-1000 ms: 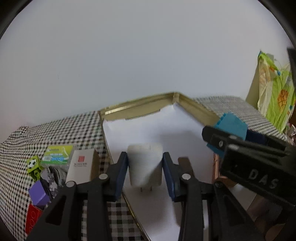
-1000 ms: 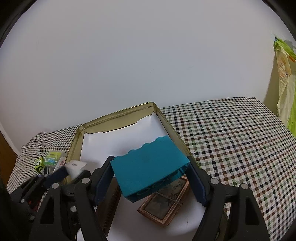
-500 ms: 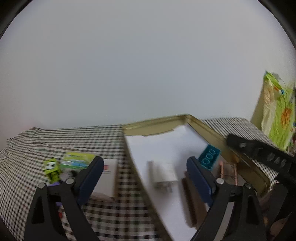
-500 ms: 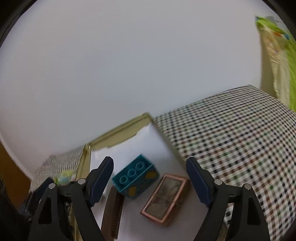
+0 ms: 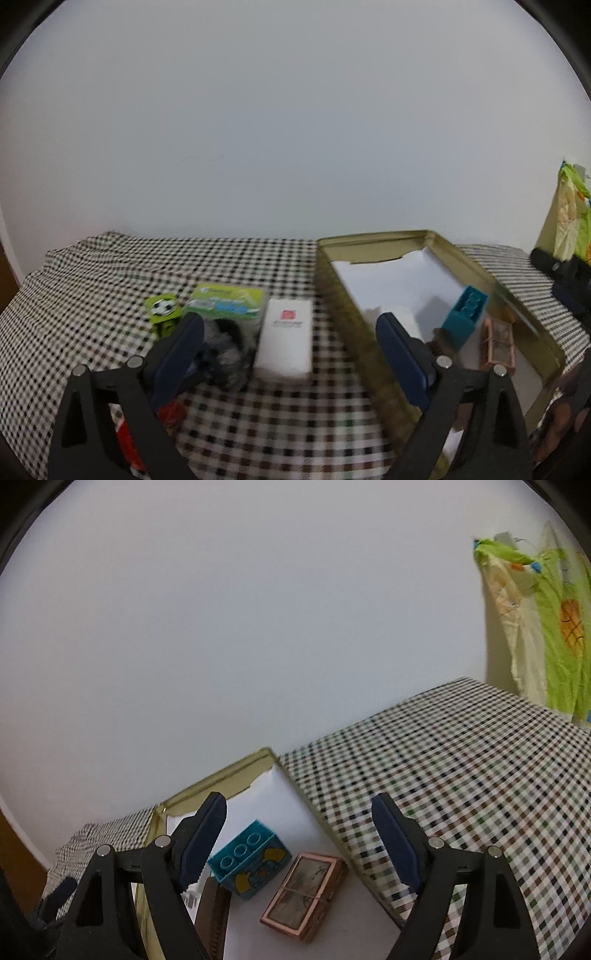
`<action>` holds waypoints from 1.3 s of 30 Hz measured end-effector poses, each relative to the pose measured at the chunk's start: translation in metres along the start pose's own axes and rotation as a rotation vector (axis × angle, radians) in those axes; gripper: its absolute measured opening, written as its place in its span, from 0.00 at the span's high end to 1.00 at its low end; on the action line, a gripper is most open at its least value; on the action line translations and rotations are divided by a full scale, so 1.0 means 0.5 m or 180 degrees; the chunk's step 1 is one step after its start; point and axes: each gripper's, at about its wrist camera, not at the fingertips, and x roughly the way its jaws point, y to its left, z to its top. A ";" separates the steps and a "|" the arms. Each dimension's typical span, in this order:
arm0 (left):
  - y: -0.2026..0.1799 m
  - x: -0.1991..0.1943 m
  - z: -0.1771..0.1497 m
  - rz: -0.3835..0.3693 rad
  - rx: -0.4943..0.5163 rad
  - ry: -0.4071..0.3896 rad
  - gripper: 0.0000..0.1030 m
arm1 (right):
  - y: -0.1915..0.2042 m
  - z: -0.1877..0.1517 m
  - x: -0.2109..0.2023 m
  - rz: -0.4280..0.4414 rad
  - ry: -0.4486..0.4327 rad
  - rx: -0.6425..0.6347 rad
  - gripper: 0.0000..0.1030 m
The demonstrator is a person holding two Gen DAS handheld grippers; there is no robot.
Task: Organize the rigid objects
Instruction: 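Release the charger and teal block into the tray, opening both grippers, then grasp the red brick with the left gripper while the right moves toward the dark pouch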
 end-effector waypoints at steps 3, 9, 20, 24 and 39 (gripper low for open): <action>0.006 0.003 -0.006 0.0008 0.0019 0.0043 0.07 | -0.005 -0.003 -0.001 -0.0065 -0.0041 0.0032 0.20; 0.007 -0.001 -0.009 -0.0015 -0.0011 0.0029 0.07 | 0.009 -0.014 -0.010 -0.0172 -0.0156 -0.0103 0.20; 0.014 -0.021 -0.014 0.0001 -0.0032 0.0009 0.05 | 0.066 -0.042 -0.037 -0.0529 -0.0466 -0.0613 0.19; 0.016 -0.022 -0.015 -0.0019 -0.0017 0.0031 0.05 | 0.072 -0.051 -0.053 -0.0486 -0.0497 -0.0615 0.19; 0.064 -0.028 -0.027 -0.0014 -0.0108 0.0136 0.05 | 0.132 -0.089 -0.087 -0.0388 -0.0467 -0.0729 0.19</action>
